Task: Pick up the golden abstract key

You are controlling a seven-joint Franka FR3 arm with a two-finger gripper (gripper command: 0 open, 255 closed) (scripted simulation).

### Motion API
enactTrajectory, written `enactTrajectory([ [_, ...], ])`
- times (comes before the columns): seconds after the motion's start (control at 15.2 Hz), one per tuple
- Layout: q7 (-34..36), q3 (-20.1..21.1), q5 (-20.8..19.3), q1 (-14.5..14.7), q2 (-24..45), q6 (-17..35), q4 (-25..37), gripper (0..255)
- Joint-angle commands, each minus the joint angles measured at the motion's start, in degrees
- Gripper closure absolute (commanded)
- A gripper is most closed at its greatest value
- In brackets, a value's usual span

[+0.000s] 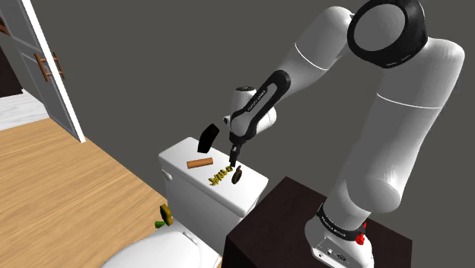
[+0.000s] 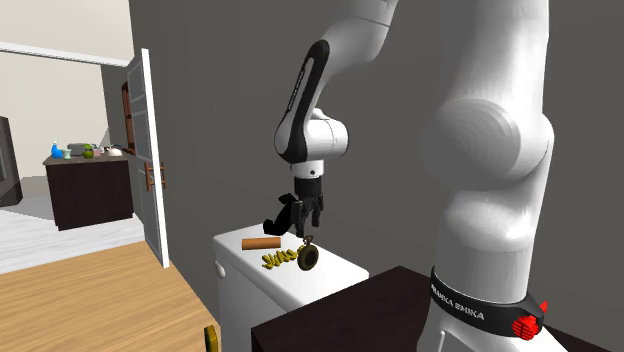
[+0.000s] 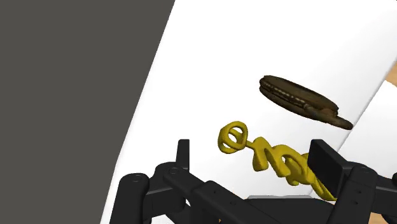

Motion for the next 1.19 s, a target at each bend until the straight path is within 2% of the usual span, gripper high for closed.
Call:
enactTrajectory([
  [0.0,-4.3,1.1,2.6,-0.5,4.7,3.1,1.6,0],
  [0.53,-6.7,3.3,5.4,-2.0,12.5,9.3,3.1,0],
  [0.66,-6.7,3.3,5.4,-2.0,12.5,9.3,3.1,0],
  [0.73,-6.6,3.3,5.4,-1.9,12.5,9.3,3.1,255],
  [1.12,-6.6,3.3,5.4,-1.9,12.5,9.2,3.1,255],
])
